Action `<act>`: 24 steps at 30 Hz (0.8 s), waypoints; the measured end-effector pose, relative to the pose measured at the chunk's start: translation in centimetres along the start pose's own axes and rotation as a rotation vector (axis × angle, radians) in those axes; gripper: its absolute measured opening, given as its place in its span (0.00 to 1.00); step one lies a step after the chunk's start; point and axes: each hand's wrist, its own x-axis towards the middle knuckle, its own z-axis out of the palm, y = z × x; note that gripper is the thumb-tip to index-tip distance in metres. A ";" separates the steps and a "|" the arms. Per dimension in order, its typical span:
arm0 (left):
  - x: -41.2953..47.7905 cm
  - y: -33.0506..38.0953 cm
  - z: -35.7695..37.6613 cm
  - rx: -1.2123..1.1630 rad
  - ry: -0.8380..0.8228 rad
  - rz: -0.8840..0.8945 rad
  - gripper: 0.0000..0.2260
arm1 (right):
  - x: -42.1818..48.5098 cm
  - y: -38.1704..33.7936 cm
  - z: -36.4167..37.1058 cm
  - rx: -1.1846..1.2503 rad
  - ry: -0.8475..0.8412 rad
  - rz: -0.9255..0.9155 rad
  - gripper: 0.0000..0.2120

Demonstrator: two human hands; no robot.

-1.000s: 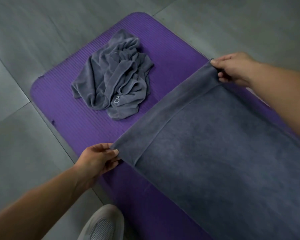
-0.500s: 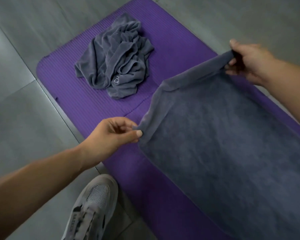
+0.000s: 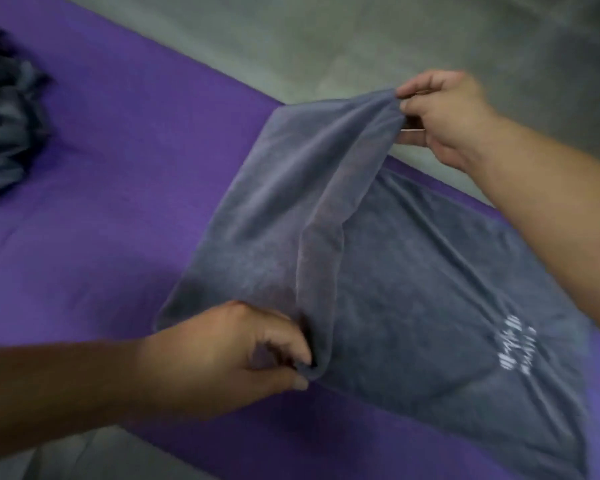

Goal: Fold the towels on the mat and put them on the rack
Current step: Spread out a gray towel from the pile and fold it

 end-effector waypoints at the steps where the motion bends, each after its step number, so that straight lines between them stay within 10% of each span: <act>1: 2.1 1.0 2.3 -0.002 -0.004 0.021 0.09 | -0.4 1.6 -2.4 0.014 0.054 0.019 0.16; 9: 11.1 8.1 19.8 -0.196 -0.032 -0.090 0.01 | -3.5 11.5 -18.9 0.114 0.472 0.078 0.14; 24: 16.7 12.6 37.5 0.140 -0.027 -0.024 0.07 | -10.1 22.5 -31.8 -0.135 0.480 0.195 0.27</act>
